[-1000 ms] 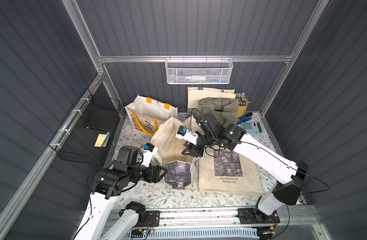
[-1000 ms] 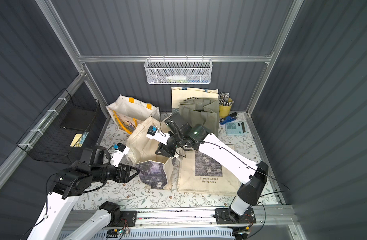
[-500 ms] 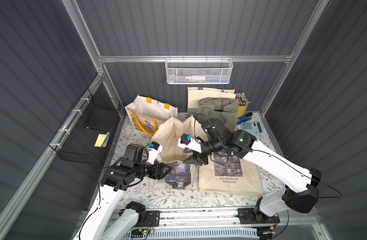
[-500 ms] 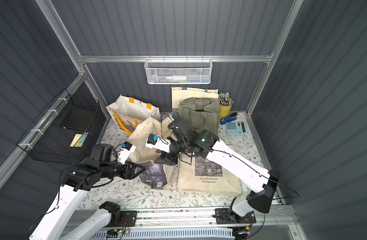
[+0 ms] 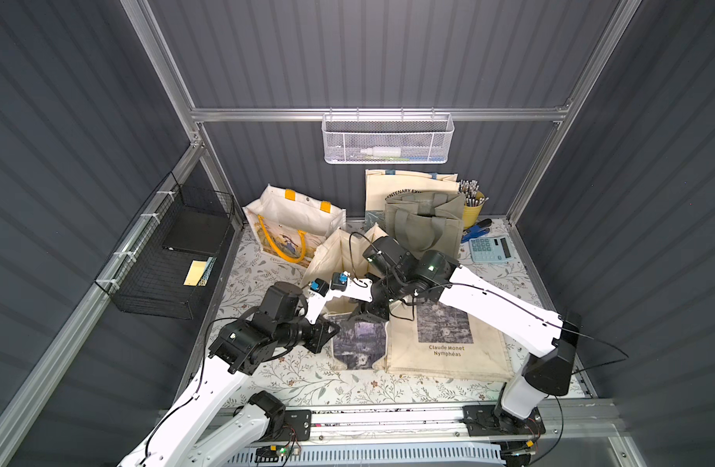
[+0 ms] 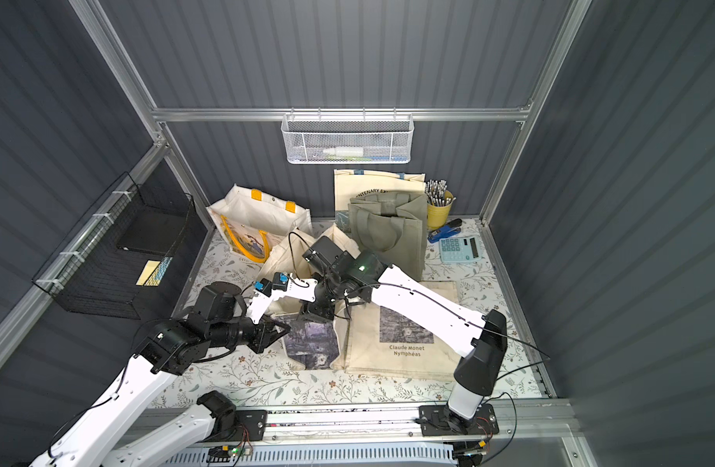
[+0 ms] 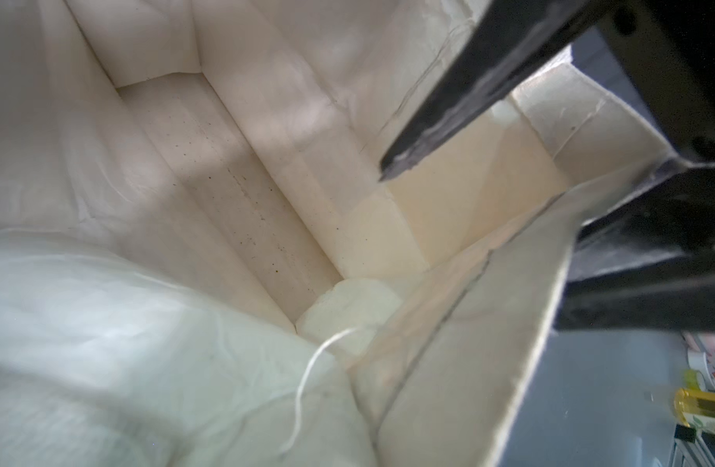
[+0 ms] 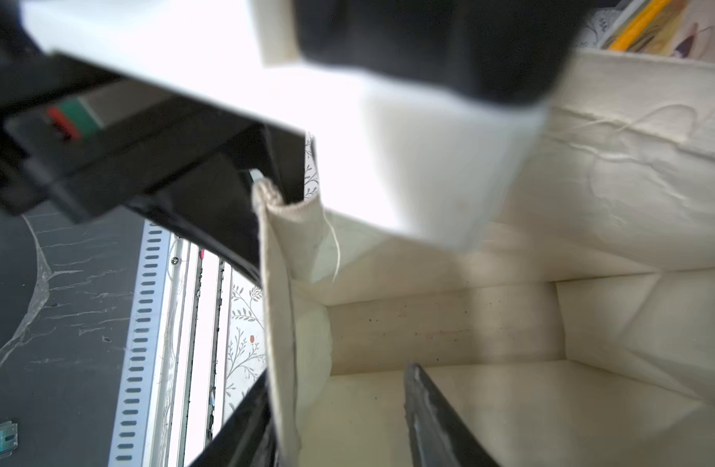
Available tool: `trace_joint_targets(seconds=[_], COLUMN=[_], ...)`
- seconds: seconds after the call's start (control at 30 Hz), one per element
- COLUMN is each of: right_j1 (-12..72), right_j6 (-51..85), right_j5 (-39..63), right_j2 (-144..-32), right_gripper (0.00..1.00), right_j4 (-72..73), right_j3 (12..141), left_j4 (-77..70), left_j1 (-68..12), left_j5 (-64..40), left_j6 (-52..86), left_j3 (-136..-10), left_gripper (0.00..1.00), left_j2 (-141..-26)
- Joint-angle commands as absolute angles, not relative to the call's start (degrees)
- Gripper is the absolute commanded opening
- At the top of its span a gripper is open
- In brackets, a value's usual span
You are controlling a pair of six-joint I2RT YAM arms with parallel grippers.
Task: Put away the canvas bag
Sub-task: Press the canvas bag at the center of the board.
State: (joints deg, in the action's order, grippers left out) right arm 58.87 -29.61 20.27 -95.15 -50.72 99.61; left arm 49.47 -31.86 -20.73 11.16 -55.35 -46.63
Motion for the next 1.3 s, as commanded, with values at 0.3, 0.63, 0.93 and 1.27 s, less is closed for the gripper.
trace_joint_targets(seconds=[0.3, 0.63, 0.93, 1.27], right_j1=[59.0, 60.3, 62.3, 61.9], right_j6=[-28.9, -14.0, -9.9, -12.2], right_j5=[15.8, 8.5, 4.5, 5.6], right_j2=[-94.1, -95.7, -96.3, -95.2], right_gripper=[0.25, 0.0, 0.0, 0.32], right_j4=[-49.6, -35.1, -31.6, -34.6], right_j3=[97.1, 97.9, 98.1, 96.8], left_j4=[39.1, 35.2, 30.5, 34.1], left_j1=[-32.0, -32.0, -32.1, -32.1], left_j5=[-19.4, -21.0, -21.7, -17.1], left_j6=[11.8, 12.1, 13.1, 11.3], left_j3=[-54.5, -56.4, -54.4, -53.0], left_gripper=[0.0, 0.0, 0.0, 0.0], left_j2=[-43.5, -44.7, -45.5, -42.9])
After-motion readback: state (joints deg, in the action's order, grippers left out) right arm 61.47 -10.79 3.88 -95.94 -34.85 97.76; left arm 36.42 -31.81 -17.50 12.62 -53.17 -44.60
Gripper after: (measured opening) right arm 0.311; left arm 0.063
